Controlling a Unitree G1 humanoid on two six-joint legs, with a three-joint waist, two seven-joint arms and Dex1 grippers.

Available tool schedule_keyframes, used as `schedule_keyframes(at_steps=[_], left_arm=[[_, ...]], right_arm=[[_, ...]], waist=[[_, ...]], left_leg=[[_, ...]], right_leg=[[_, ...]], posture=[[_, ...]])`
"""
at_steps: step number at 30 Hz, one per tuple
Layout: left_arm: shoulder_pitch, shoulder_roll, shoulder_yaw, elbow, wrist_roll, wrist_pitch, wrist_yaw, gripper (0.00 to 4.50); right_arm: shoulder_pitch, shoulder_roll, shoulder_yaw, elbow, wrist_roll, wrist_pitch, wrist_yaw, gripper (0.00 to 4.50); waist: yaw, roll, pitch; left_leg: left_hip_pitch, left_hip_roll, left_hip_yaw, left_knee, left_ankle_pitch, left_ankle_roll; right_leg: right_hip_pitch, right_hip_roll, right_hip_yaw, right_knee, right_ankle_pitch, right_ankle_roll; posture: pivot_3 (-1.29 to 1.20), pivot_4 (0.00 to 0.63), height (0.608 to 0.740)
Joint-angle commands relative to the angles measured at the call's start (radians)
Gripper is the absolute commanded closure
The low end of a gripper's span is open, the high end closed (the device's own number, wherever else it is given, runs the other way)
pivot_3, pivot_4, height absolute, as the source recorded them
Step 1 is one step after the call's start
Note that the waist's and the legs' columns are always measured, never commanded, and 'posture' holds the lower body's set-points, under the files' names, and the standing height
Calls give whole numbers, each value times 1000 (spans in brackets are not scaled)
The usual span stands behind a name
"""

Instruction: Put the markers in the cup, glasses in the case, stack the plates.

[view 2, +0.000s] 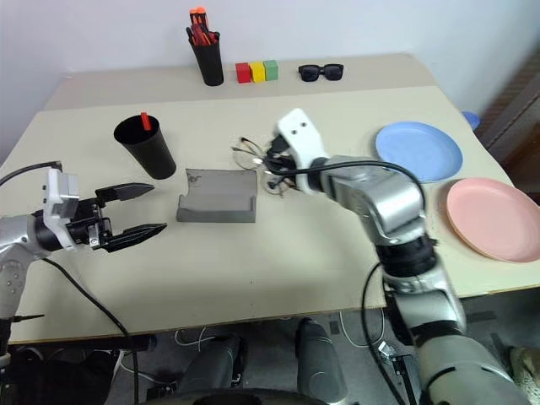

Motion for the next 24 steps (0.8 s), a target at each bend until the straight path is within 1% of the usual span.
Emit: schedule_keyframes(at_steps=[1,5,7,9,12,17,24], left_arm=[[16,17,35,-54,-15,-7,12,0],[49,8,47,-101,-30,8,36,0],[65,6,52,-116,-34,8,44,0],[79,7,56,-123,-39,8,49,0],[94,10,56,-131,-36,0,54,0],[89,14,50,-134,-40,2,59,0],[62,13,31,-120,-30,-3,58,0]], right_arm=[[-56,73,-11,44,-4,-72,13,4440],[-60,126,70,148,-76,-205,57,4440],[-53,169,65,198,-80,-249,64,4440],[-39,169,125,230,-142,-343,94,4440],[-22,210,112,276,-146,-373,96,4440],[17,183,171,309,-227,-434,143,4440],[45,155,214,289,-289,-422,198,4440]], waist=[[-1,0,0],[-3,0,0],[-4,0,0],[-5,1,0],[-5,1,0],[-3,1,0],[-5,1,0]], left_leg=[[0,0,0,0,0,0],[1,0,0,-1,0,0],[1,0,0,-1,0,0],[1,0,0,-1,0,0],[1,0,0,-2,0,0],[1,0,0,-2,0,0],[1,0,0,-2,0,0]], right_leg=[[0,0,0,0,0,0],[0,0,0,1,0,0],[0,0,0,1,0,0],[-1,0,0,1,0,0],[-1,0,0,1,0,0],[-1,0,0,1,0,0],[-1,1,0,2,0,0]], posture=[[0,150,740],[0,150,740],[0,150,740],[0,150,740],[0,150,740],[0,150,740],[0,150,740]])
